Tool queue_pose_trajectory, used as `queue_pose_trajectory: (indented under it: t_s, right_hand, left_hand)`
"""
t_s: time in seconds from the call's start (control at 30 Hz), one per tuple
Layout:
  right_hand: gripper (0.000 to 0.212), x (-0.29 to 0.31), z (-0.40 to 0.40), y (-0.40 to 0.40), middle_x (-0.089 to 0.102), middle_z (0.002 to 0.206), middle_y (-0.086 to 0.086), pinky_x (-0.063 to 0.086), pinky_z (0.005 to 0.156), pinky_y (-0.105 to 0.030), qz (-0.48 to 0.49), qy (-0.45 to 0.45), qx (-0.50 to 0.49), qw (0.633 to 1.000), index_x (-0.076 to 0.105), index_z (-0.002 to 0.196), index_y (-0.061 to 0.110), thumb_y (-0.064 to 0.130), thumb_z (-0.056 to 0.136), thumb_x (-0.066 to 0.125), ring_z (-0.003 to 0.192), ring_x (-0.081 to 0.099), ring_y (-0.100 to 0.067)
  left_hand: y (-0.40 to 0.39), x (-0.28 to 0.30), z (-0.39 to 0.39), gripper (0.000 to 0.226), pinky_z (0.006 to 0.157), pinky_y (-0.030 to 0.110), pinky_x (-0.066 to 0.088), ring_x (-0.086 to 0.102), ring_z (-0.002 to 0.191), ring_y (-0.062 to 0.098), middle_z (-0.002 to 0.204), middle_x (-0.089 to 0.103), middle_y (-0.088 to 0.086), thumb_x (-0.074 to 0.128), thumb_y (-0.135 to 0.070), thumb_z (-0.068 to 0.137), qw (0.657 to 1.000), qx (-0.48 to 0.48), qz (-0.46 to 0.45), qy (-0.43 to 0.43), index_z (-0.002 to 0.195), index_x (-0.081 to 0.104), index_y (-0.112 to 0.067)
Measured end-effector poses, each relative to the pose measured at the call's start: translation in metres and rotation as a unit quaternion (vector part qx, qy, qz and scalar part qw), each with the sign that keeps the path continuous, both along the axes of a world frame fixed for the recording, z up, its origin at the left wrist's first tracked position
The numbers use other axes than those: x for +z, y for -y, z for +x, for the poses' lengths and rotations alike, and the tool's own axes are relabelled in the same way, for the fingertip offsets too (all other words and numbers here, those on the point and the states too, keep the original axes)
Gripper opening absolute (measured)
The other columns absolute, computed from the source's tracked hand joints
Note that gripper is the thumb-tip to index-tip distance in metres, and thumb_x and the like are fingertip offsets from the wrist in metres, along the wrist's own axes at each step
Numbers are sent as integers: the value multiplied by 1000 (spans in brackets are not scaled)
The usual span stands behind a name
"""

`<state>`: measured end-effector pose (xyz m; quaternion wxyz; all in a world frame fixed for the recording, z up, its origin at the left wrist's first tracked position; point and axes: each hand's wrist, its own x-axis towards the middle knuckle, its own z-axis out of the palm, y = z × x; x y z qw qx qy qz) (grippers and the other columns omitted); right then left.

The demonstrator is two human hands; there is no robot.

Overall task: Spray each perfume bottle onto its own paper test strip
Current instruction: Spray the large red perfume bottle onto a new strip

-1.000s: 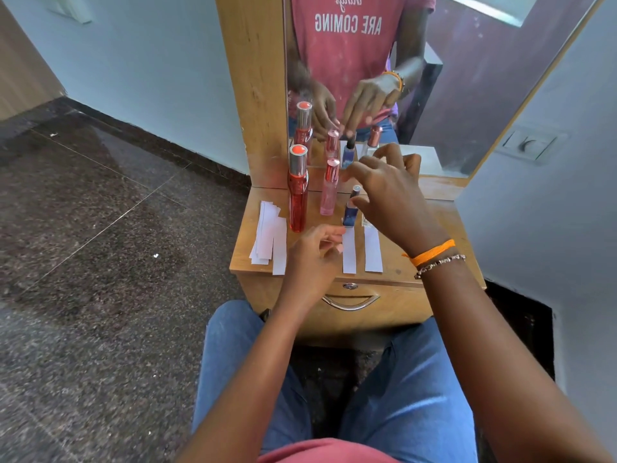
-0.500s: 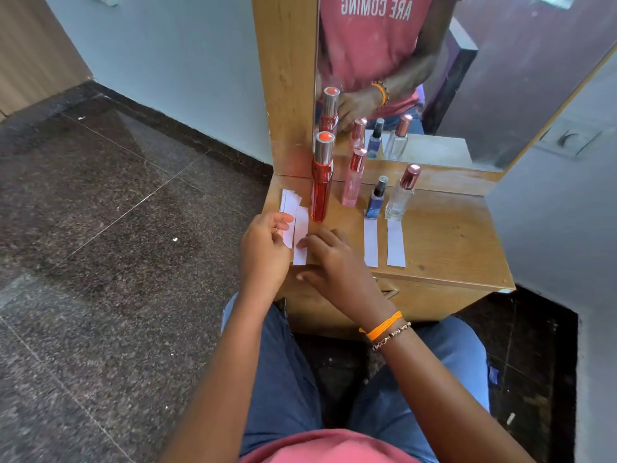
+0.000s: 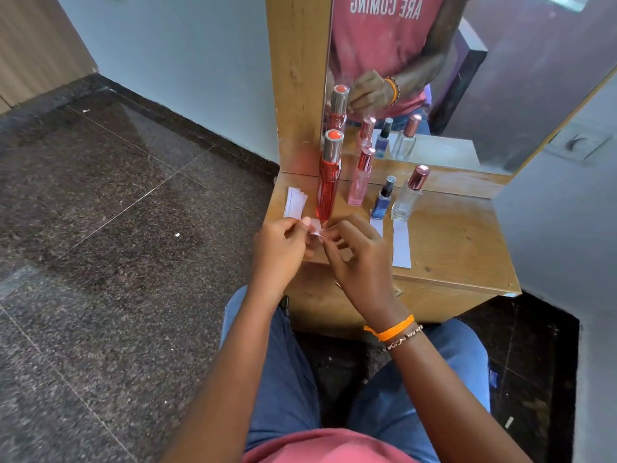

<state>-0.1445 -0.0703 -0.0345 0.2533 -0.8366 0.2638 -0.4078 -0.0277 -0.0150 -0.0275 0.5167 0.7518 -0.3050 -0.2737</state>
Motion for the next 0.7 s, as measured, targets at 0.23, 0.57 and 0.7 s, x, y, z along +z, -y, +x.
queue_pose_trajectory:
  t_s: [0.23, 0.57, 0.7]
  right_hand:
    - [16, -1, -12, -3, 62, 90, 1, 51, 69, -30, 23, 16, 38, 999, 65, 85, 9, 24, 90, 63, 83, 59, -13]
    - [48, 25, 49, 40, 61, 109, -12, 45, 69, -34, 52, -81, -145, 985, 48, 116, 5, 33, 83, 69, 99, 59, -29]
    - [37, 27, 61, 49, 67, 92, -16, 35, 60, -29, 32, -136, -212, 967, 54, 98, 6, 36, 82, 67, 85, 63, -36]
  left_hand:
    - [3, -4, -1, 21, 66, 19, 49, 65, 77, 7, 80, 70, -3, 68, -11, 81, 997, -7, -27, -70, 92, 67, -28]
    - [0, -3, -1, 23, 65, 30, 52, 64, 71, 13, 77, 69, -1, 70, -6, 78, 998, 9, -26, -55, 76, 61, -27]
    - [0, -3, -4, 29, 69, 26, 52, 63, 69, -1, 72, 68, -11, 68, -4, 77, 998, -11, -40, -36, 68, 66, -31]
